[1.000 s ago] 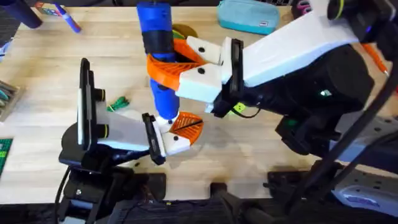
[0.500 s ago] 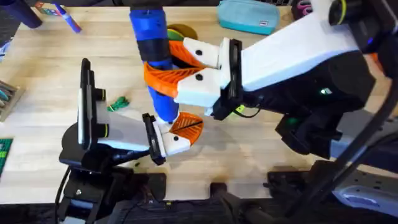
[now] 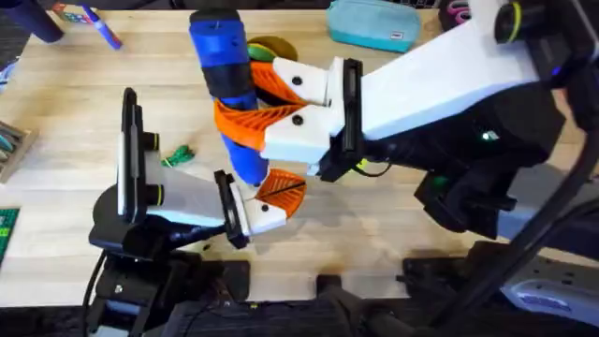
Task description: Pick up the gripper from the table and insert it into the empty holder that is missing its gripper. Then pick up a screw, insert it into the mounting hole, and use the screwdriver to tighten it. Finally, clean up the table by picking up the vegetable and placing it into the bucket.
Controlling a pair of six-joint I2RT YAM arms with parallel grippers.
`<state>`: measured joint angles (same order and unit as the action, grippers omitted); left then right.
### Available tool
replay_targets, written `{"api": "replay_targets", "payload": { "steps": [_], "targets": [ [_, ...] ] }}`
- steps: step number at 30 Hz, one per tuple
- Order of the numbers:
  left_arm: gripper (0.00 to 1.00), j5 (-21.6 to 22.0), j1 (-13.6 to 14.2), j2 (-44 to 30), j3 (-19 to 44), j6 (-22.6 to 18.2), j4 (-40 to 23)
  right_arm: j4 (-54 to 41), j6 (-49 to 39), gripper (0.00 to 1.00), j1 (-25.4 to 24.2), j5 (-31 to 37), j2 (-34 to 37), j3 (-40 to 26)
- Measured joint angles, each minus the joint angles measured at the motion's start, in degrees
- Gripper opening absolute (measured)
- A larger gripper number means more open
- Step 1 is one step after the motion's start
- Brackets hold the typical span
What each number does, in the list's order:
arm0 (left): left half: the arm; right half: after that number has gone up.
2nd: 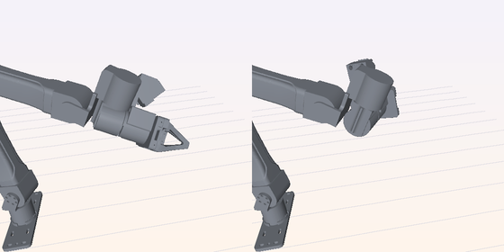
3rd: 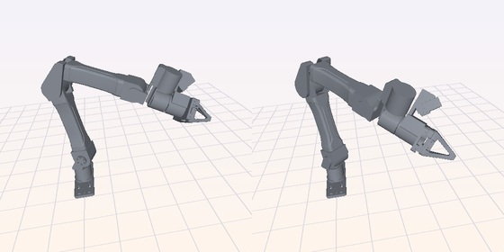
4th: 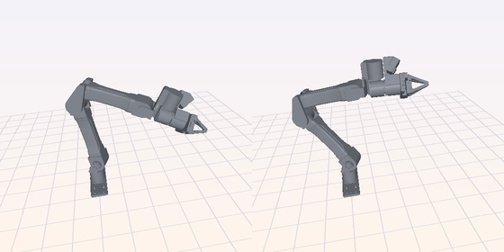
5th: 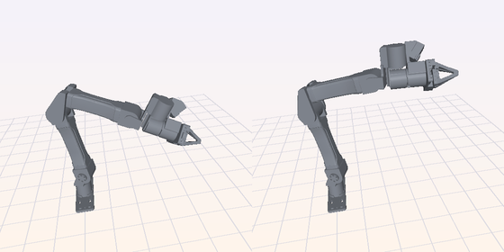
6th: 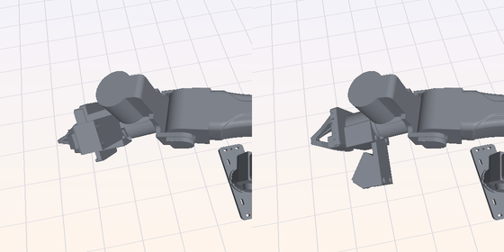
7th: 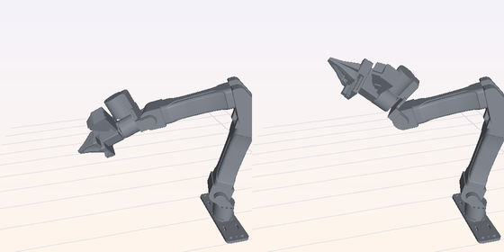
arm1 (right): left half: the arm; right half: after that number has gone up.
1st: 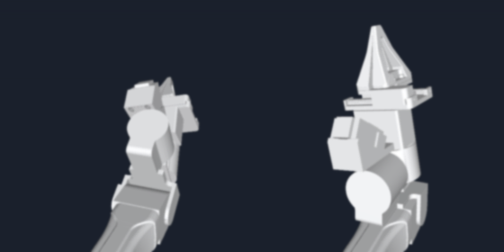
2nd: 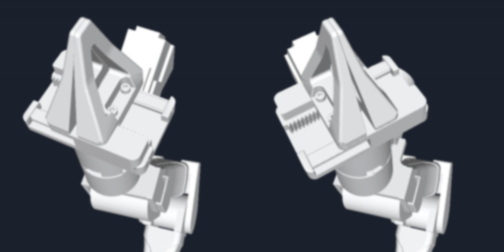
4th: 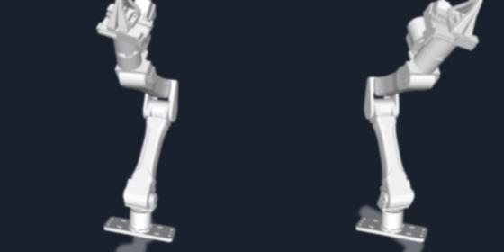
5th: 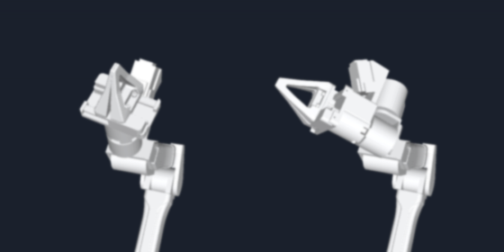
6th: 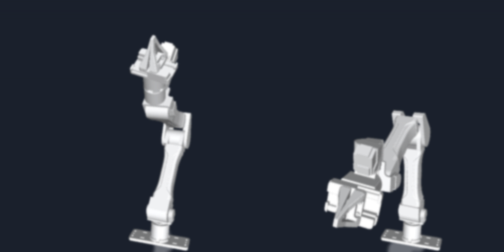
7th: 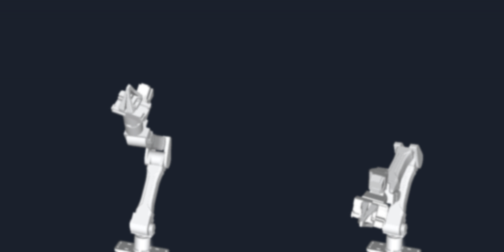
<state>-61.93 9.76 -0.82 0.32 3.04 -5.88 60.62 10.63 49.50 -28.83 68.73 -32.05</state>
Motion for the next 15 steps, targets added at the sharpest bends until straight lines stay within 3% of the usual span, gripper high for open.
{"api": "replay_targets", "payload": {
  "steps": [15],
  "targets": [
    [0.013,0.2,0.0,0.1,0.0,-0.4,0.1,10.7,4.2,0.046,-1.5,2.7,1.1,0.5]
  ]
}}
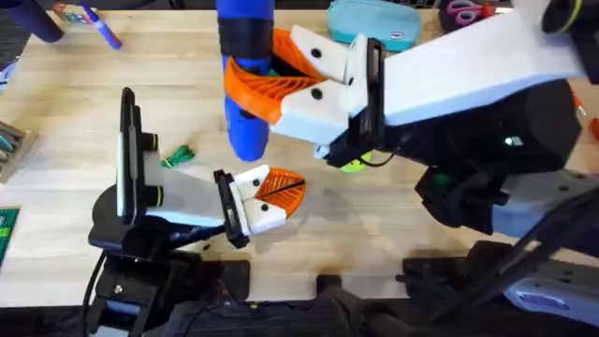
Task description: Pick up the gripper from the table and insert it into the empty holder that is missing its gripper. Then pick up a screw, insert it into the mounting hole, and use the screwdriver to tighten it. Finally, clean up the table by picking up the vegetable and placing it into the bucket.
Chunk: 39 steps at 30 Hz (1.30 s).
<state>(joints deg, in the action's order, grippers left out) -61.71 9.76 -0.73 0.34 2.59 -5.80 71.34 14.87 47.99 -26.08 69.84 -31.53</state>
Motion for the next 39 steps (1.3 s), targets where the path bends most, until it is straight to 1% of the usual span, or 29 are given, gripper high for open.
{"api": "replay_targets", "payload": {
  "steps": [5,12,27,39],
  "targets": [
    [0.013,0.0,0.0,0.0,0.0,0.0,0.0,-0.5,0.6,0.044,-0.1,0.6,0.0,0.0],
    [0.013,0.0,0.0,0.0,0.0,0.0,0.0,-4.2,0.6,0.046,-0.6,0.6,0.0,0.0],
    [0.013,0.0,0.0,0.0,0.0,0.0,0.0,-3.7,1.9,0.046,-1.1,-3.8,0.0,0.0],
    [0.013,0.0,0.0,0.0,0.0,0.0,0.0,-5.2,-1.3,0.046,-1.3,-4.2,0.0,0.0]
  ]
}}
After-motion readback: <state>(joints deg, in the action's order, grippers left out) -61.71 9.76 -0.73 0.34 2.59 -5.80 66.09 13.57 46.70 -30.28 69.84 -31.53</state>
